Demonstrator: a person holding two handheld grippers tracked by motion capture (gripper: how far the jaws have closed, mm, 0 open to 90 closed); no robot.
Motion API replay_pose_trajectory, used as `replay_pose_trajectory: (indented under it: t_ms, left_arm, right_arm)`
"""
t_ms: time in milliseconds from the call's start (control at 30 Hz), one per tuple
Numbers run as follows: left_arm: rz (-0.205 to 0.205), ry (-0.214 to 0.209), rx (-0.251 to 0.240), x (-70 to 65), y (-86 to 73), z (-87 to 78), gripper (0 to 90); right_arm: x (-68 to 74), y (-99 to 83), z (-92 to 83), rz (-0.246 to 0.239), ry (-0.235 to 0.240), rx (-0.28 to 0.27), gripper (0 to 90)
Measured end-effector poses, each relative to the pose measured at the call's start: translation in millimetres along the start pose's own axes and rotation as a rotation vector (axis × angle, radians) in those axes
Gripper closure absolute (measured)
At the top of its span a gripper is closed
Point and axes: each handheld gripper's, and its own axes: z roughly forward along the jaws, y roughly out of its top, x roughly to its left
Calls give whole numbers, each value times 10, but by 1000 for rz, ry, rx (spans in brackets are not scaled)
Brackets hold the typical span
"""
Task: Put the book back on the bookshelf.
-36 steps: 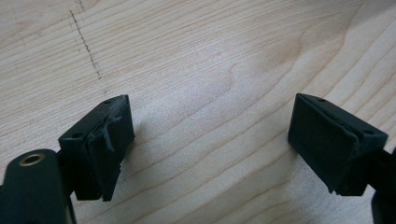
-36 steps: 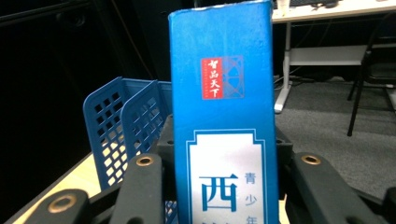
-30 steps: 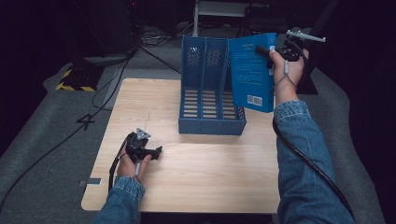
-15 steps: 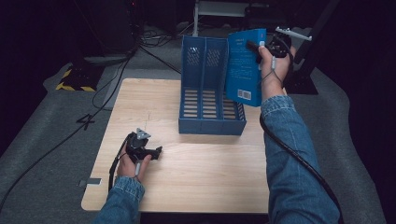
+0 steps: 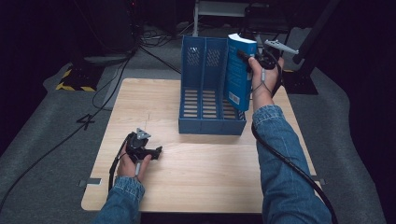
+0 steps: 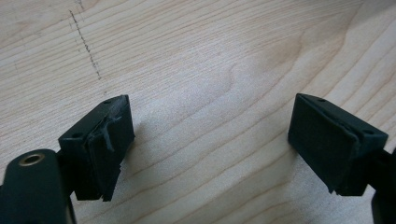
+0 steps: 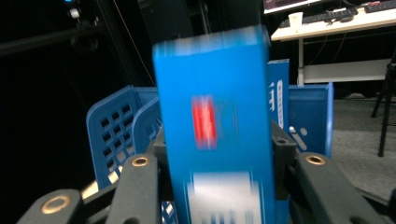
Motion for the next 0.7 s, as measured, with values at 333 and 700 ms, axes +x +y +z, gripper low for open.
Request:
replay_pose_trajectory:
  t_ms: [333,700]
  left_arm:
    - [0,0,0,-1,1,1,148]
    - [2,0,0,-1,0,1,148]
  right_arm:
    - [12,-310,176,-44,-40,84,578]
    - [97,-440,75,-138,-119,217,554]
